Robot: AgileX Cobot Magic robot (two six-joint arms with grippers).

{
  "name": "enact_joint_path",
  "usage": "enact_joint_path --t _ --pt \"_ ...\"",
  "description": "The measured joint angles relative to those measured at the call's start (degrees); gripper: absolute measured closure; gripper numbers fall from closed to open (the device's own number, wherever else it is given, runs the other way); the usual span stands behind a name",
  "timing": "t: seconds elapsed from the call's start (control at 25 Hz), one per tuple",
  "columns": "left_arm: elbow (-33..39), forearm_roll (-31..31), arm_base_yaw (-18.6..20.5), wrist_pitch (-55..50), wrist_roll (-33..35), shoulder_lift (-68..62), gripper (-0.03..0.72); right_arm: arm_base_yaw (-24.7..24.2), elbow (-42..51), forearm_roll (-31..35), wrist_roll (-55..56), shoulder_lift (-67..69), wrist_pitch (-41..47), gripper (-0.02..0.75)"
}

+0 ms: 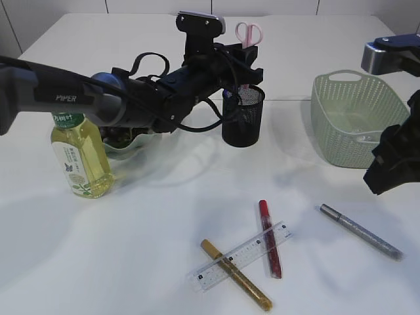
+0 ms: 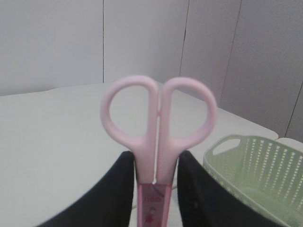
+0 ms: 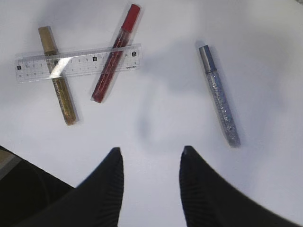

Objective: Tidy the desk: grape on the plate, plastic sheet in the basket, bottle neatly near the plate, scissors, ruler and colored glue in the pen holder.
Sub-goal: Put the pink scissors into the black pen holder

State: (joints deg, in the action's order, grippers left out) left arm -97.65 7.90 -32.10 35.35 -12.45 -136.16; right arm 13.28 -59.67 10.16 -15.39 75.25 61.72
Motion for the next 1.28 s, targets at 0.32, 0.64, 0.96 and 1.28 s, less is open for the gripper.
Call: enact_joint_path --t 0.32,0.64,0.96,1.28 --pt "0.00 0.00 0.00 -0.10 0.00 -0.22 0.445 0.00 0.00 0.00 -0.14 0.00 0.00 0.415" --pt "0.00 0.00 0.00 -0.10 0.00 -0.22 0.445 0.00 0.00 0.00 -0.14 0.00 -0.09 0.415" --pt "0.00 0.00 0.00 -1.52 0.00 0.15 0.444 0.00 0.00 0.00 -0.14 0.00 -0.13 0.415" --pt "0.00 0.00 -0.61 -27.36 0.00 8.44 0.443 0.00 0.00 0.00 -0.14 0.00 -0.37 0.415"
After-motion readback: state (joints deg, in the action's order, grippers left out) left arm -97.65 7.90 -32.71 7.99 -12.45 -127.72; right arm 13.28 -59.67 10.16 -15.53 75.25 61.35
